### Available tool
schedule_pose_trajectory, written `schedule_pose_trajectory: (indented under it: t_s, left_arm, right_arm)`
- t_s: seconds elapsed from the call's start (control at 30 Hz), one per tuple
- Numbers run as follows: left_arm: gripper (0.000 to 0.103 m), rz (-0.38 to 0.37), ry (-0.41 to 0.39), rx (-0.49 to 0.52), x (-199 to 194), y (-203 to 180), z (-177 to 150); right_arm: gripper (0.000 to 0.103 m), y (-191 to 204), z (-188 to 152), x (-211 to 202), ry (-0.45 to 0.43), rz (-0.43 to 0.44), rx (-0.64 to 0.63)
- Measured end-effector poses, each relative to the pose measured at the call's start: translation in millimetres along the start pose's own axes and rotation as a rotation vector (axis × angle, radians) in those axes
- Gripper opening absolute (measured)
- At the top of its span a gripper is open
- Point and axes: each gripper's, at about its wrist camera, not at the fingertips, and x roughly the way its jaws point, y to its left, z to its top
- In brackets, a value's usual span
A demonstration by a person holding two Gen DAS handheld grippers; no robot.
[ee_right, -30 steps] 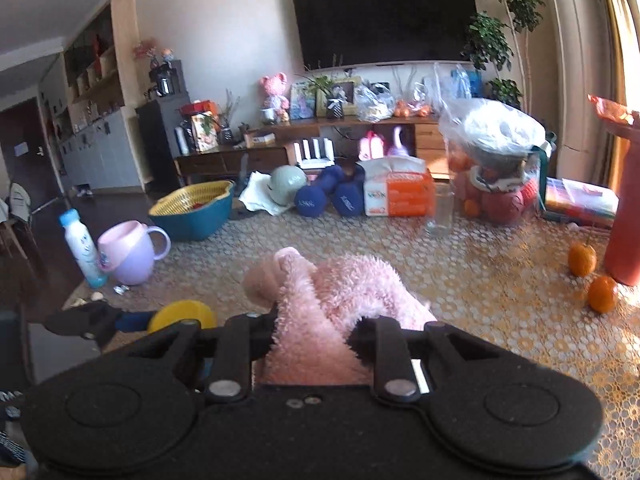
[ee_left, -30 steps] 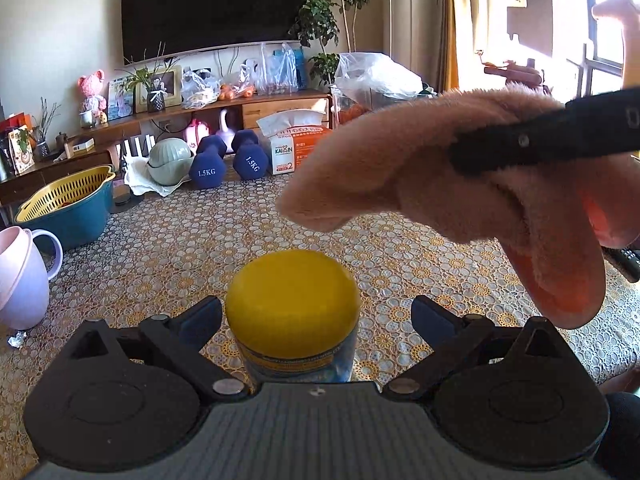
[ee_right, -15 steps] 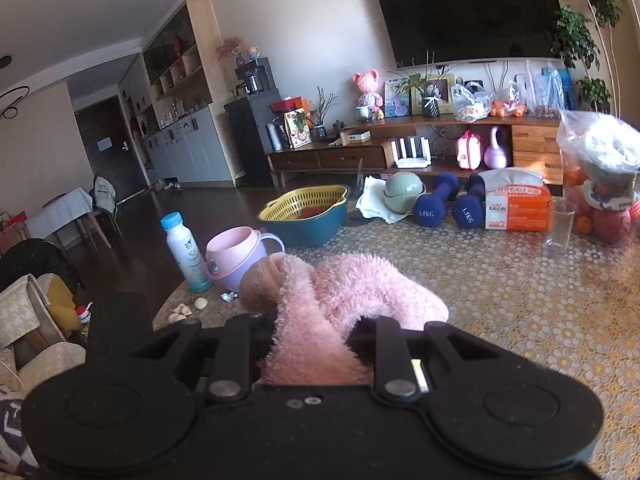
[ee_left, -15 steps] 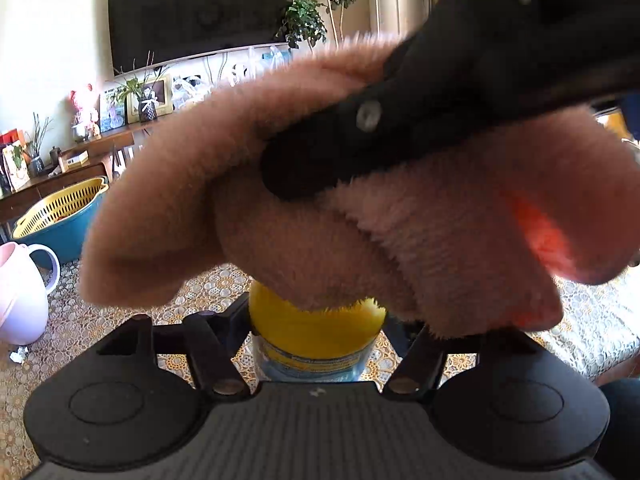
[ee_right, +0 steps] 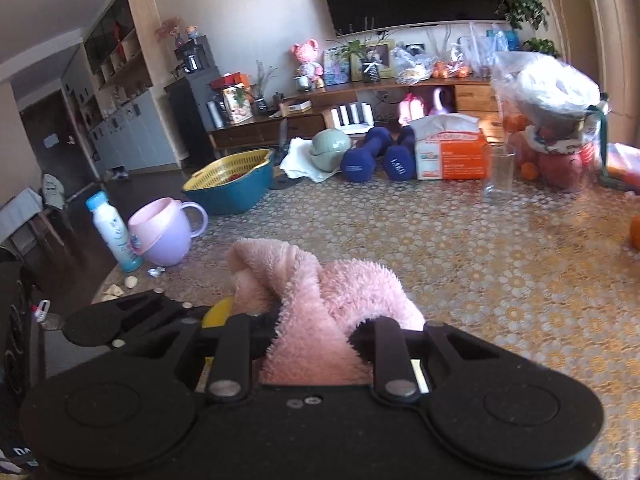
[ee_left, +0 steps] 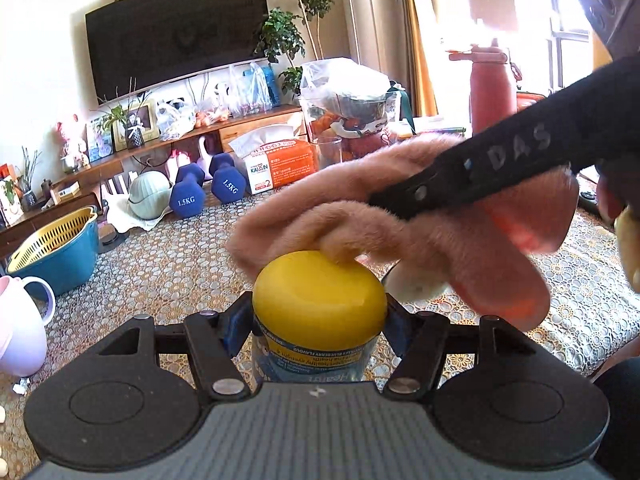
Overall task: Clean container
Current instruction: 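Rub the towel over the jar's yellow lid with the right gripper while left gripper holds the jar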
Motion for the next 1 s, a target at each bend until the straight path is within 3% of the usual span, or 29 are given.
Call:
schedule_pose_trajectory:
  t_s: [0.17, 0.43, 0.6, 0.7, 0.8, 1.0]
  left_arm:
    - [0.066, -0.012, 0.012, 0.010, 1.5, -11.9, 4.6]
    - [0.066, 0.008, 0.021, 0.047, -2.8, -22.7, 3.7]
    - [0.066, 0.007, 0.023, 0.056, -7.4, -21.6, 1.6]
    - [0.066, 0.000, 0.024, 0.050, -9.9, -18.4, 0.1]
    - [0.066, -0.006, 0.012, 0.050, -16.3, -16.4, -5.4]
    - [0.066, 0.008, -0.016, 0.077, -28.0, -22.0, -15.5]
  right_arm:
    - [0.023, -12.2, 5.0, -23.6, -0.041, 0.009, 0.006]
    - [0.023, -10.2, -0.4, -20.9, -0.030, 0.175, 0.091]
    - [0.023, -14.1, -8.9, -5.1, -0.004, 0.163, 0.110]
    - [0.023, -21.4, -6.1, -4.2, -0.002, 0.089, 0.107]
    - [0.023, -27.5, -4.5, -5.3, 0.000, 0.071, 0.127]
    - [0.023, -14.5, -1.0, -5.8, 0.006, 0.218, 0.156]
